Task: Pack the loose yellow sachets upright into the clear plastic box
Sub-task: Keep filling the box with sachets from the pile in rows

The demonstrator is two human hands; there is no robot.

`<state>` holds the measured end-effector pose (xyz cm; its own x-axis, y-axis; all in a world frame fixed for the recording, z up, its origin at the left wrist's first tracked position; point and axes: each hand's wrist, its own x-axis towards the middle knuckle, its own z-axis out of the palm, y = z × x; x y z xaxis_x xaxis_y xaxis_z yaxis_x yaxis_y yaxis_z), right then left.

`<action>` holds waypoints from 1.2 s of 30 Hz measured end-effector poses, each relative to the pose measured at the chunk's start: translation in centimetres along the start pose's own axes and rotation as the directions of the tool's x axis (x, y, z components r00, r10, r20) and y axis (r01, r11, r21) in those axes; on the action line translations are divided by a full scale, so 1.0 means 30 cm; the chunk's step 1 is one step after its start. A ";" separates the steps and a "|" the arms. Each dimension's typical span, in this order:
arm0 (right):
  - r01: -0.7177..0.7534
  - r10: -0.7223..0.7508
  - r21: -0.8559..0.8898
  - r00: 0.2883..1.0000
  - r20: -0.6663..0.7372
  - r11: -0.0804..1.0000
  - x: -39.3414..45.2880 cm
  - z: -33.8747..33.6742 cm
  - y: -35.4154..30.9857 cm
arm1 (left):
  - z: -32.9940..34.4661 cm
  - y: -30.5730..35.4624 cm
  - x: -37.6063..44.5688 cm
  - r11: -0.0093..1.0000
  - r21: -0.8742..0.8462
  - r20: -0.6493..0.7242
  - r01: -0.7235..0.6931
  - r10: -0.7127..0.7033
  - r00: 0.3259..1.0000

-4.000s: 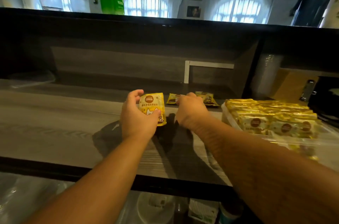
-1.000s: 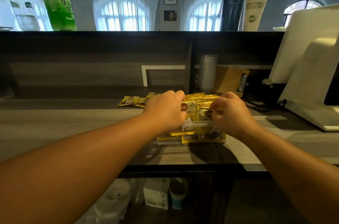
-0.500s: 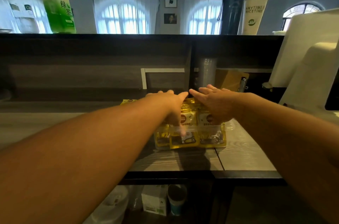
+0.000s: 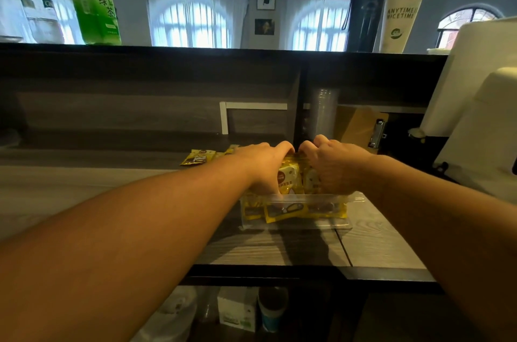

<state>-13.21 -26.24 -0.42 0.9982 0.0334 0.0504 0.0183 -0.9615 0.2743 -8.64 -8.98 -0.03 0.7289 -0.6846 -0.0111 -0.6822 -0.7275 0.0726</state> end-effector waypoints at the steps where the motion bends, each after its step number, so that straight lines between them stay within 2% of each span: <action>1: -0.009 0.009 0.020 1.000 0.004 1.000 0.002 0.005 0.004 | 0.001 -0.002 0.002 1.000 -0.020 0.001 0.001 -0.001 1.000; 5: -0.030 0.021 0.102 0.995 0.095 0.994 0.011 -0.002 0.009 | 0.004 -0.020 0.007 0.998 -0.064 0.018 -0.003 0.004 1.000; 7: -0.040 0.015 0.160 0.988 0.156 0.986 0.018 -0.025 0.007 | 0.002 -0.035 0.000 0.985 -0.168 -0.003 -0.034 0.034 0.999; 9: -0.042 -0.006 0.252 0.982 0.187 0.967 0.029 -0.054 0.004 | -0.004 -0.057 -0.015 0.937 -0.343 -0.064 -0.063 0.043 0.997; 11: -0.066 -0.015 0.395 0.980 0.197 0.916 0.039 -0.088 -0.005 | -0.006 -0.087 -0.030 0.829 -0.555 -0.154 -0.071 -0.019 0.988; 14: -0.087 0.037 0.540 0.994 0.103 0.837 0.053 -0.141 -0.050 | 0.016 -0.170 -0.034 0.683 -0.730 -0.281 -0.036 -0.252 0.926; 17: -0.011 0.034 0.566 0.999 -0.031 0.825 0.102 -0.166 -0.117 | 0.086 -0.315 -0.036 0.746 -0.658 -0.328 0.108 -0.413 0.849; 20: 0.004 0.024 0.539 0.999 -0.044 0.842 0.176 -0.164 -0.190 | 0.172 -0.474 -0.038 0.850 -0.443 -0.269 0.285 -0.429 0.863; 23: 0.012 0.003 0.498 1.000 -0.030 0.867 0.246 -0.160 -0.253 | 0.202 -0.586 -0.015 0.899 -0.255 -0.205 0.357 -0.411 0.888; 27: 0.034 -0.034 0.430 0.999 -0.008 0.902 0.340 -0.171 -0.327 | 0.234 -0.654 0.030 0.900 -0.248 -0.150 0.358 -0.400 0.904; 32: 0.013 -0.047 0.347 0.995 0.090 0.938 0.470 -0.177 -0.394 | 0.259 -0.653 0.015 0.906 -0.165 -0.253 0.390 -0.421 0.871; 36: 0.022 -0.062 0.196 0.978 0.199 0.980 0.570 -0.164 -0.448 | 0.250 -0.676 -0.003 0.862 -0.354 -0.195 0.364 -0.448 0.872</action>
<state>3.32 -11.41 1.49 0.9866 0.0375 -0.1589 0.0510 -0.9953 0.0818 4.71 5.49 -8.98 0.9529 -0.2622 0.1525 -0.3024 -0.8597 0.4117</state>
